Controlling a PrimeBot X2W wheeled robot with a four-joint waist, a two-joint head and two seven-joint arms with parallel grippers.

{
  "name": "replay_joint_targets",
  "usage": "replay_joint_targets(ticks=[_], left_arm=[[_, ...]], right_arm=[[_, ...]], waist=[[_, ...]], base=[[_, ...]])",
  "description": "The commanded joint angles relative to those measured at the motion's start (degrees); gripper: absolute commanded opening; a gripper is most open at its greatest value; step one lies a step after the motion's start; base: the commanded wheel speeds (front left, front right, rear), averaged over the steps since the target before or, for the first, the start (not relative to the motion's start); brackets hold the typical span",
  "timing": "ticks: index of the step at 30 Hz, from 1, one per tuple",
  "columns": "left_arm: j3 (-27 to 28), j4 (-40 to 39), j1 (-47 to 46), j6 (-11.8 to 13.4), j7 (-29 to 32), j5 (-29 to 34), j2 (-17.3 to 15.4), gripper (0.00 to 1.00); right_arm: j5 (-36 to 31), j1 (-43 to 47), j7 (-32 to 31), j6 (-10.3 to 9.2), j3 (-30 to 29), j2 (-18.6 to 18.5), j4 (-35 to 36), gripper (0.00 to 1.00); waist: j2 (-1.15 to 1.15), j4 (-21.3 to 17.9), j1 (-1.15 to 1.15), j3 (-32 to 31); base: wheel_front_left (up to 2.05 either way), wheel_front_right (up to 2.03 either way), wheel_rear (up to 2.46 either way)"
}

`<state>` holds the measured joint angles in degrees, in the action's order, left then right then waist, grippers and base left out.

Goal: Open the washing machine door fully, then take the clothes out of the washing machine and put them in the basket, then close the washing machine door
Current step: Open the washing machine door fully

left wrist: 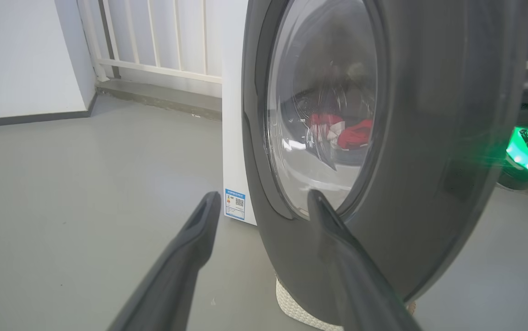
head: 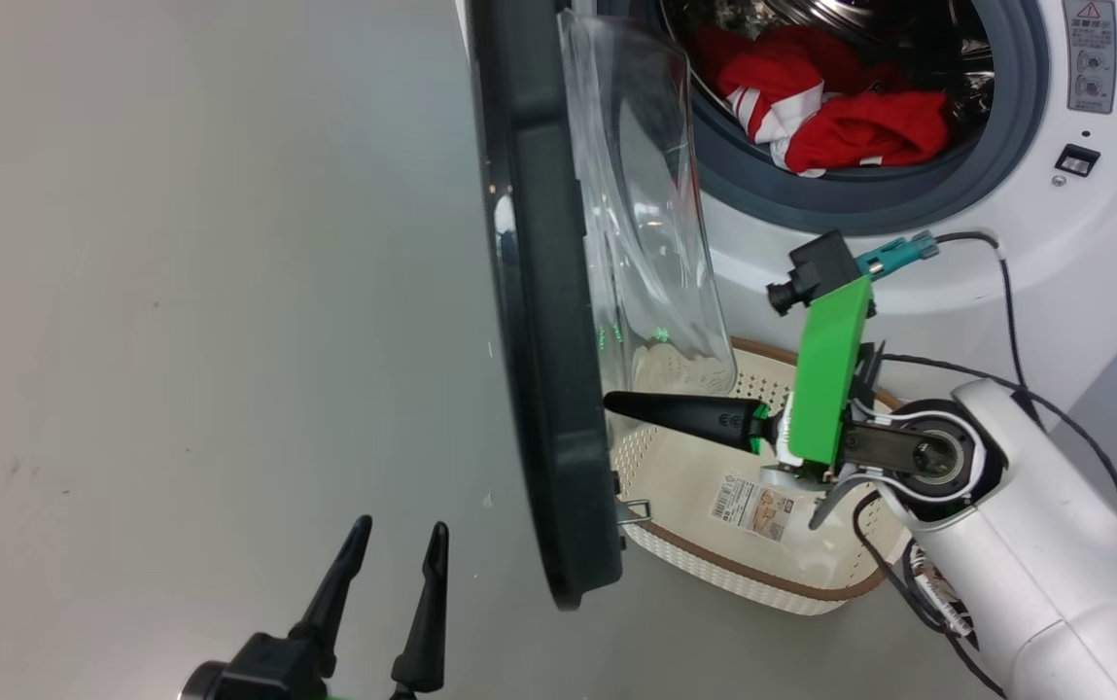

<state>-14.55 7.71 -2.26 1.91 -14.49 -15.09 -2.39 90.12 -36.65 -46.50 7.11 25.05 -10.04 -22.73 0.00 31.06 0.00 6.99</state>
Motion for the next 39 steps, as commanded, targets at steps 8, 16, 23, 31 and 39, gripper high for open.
replay_joint_targets(ticks=[8,16,23,31,39], left_arm=[[3.1,-2.6,0.3,0.8,-0.5,0.0,-0.5,1.0],[3.6,-3.3,0.8,1.1,-0.5,0.1,-0.5,1.0],[3.6,-2.8,0.7,0.7,-0.5,0.3,-0.5,1.0],[3.3,-1.2,-0.5,-0.8,-0.5,0.8,-0.5,1.0],[4.2,-0.5,-0.8,-1.3,-0.5,1.1,-0.5,1.0]], right_arm=[[-0.6,-0.6,-0.3,0.37,1.9,2.8,2.0,0.0],[-0.5,-0.7,-0.4,0.37,2.5,3.4,2.1,0.0],[-1.1,0.6,1.3,0.37,2.1,2.5,2.4,0.53],[-2.5,3.5,4.3,0.37,1.9,0.0,2.3,1.0],[-2.5,7.3,8.3,0.37,1.2,-2.2,2.6,1.0]], waist=[[0.0,0.3,0.0,0.4],[0.0,0.4,0.0,0.4],[0.0,0.1,0.0,-0.1],[0.0,-0.3,0.0,-1.0],[0.0,-2.2,0.0,-1.5]], base=[[0.0,0.0,0.0],[0.0,0.0,0.0],[0.0,0.0,0.0],[0.0,0.0,0.0],[0.0,0.0,0.0]])
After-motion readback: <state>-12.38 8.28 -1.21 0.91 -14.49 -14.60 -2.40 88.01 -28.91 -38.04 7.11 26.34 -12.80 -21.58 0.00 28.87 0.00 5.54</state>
